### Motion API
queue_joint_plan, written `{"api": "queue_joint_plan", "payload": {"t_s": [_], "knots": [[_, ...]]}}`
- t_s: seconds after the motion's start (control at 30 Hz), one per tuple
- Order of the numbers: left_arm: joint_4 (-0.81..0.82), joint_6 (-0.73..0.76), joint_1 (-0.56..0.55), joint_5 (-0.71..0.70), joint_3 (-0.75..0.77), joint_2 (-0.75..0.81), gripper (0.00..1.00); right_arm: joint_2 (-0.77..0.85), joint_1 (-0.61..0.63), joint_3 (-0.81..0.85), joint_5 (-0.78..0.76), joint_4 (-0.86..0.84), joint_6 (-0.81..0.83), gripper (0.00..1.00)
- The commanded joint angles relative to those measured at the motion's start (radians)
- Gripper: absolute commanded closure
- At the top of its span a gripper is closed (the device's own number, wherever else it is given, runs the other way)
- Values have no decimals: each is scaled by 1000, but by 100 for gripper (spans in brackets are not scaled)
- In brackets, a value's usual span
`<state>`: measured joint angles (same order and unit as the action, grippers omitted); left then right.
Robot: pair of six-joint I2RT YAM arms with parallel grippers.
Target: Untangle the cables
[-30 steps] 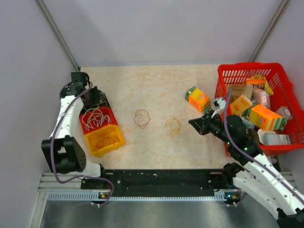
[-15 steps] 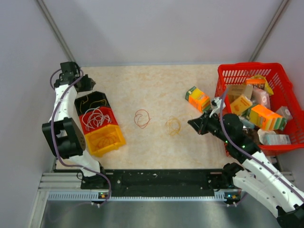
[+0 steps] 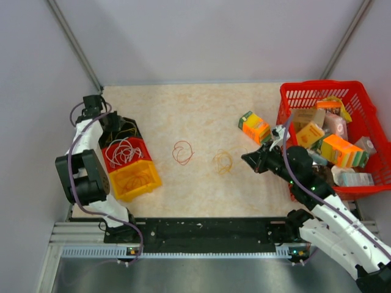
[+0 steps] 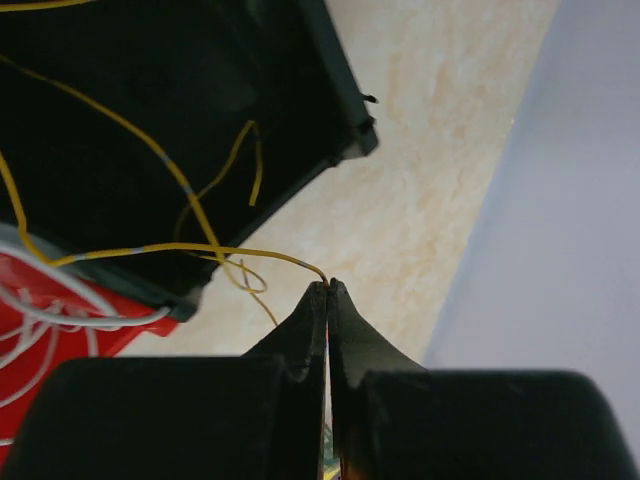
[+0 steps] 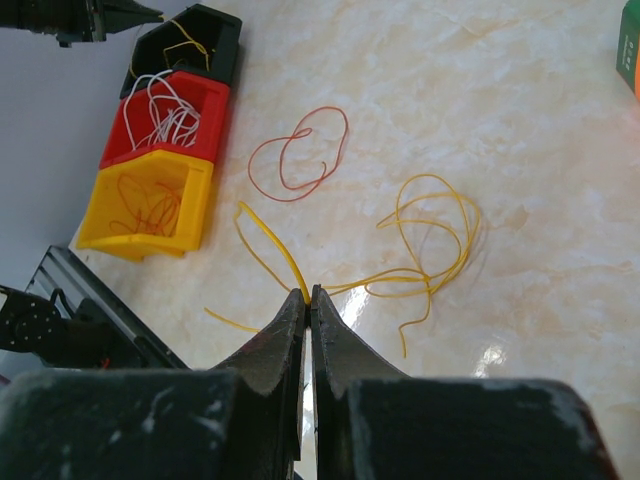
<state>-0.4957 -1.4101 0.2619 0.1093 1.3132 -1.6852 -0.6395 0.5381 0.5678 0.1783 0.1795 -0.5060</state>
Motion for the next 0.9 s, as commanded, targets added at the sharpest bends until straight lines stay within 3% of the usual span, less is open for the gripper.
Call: {"api": "queue_joint_plan", "payload": {"t_s": [0.0, 0.13, 0.23, 0.63, 0.67, 0.8, 0.87], "knots": [[40, 78, 28, -140, -77, 125, 100, 14, -10, 9, 9, -26, -2, 100], [55, 189, 27, -327, -106, 154, 100, 26, -10, 7, 6, -20, -6, 100], [69, 240, 27, -393, -108, 131, 100, 32, -12, 7, 4, -17, -5, 100], [46, 276, 19, -330, -66, 15, 100, 3, -12, 23, 15, -18, 1, 100], [28, 284, 22, -324, -54, 21, 98, 0, -12, 26, 19, -18, 3, 100], [-107, 321, 22, -292, 58, 44, 58, -17, -13, 46, 32, -11, 15, 100], [-144, 336, 22, -251, 81, 83, 48, -26, -10, 67, 38, 1, 27, 100]]}}
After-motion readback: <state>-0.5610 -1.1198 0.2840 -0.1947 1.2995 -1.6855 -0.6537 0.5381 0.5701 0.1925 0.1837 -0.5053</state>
